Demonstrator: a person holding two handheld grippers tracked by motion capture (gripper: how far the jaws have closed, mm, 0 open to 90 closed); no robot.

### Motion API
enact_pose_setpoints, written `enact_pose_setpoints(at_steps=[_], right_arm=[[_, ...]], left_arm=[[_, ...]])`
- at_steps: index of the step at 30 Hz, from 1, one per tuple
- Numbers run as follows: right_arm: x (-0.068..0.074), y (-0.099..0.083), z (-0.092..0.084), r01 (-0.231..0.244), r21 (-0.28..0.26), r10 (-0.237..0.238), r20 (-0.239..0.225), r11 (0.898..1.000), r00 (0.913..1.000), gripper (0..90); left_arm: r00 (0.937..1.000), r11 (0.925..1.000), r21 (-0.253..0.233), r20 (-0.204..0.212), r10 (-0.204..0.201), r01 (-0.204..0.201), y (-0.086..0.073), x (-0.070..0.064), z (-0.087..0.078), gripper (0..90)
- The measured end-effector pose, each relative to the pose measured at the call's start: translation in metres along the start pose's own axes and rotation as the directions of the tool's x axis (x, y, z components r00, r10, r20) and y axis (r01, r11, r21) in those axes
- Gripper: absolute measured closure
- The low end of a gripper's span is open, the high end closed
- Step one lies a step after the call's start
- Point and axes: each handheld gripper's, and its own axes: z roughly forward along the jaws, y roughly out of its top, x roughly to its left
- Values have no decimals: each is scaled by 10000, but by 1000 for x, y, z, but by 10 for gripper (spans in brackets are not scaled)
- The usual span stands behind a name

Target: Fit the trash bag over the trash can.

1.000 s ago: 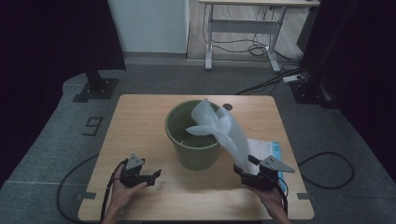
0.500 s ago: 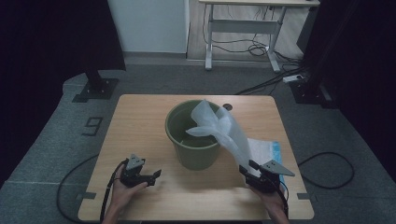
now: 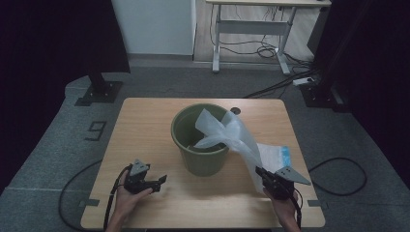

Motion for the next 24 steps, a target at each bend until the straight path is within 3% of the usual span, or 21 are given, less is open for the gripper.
enact_pose_setpoints(at_steps=[16,24], right_arm=[[4,28,-9,394,-871,-383,149,9954,9992,884],[7,56,-17,759,-1658,-705,380,9832,9968,884]], left_arm=[[9998,9999,-60,161,-84,85,4,0,-4,155],[9998,9998,-117,123,-147,148,5,2,-6,157]])
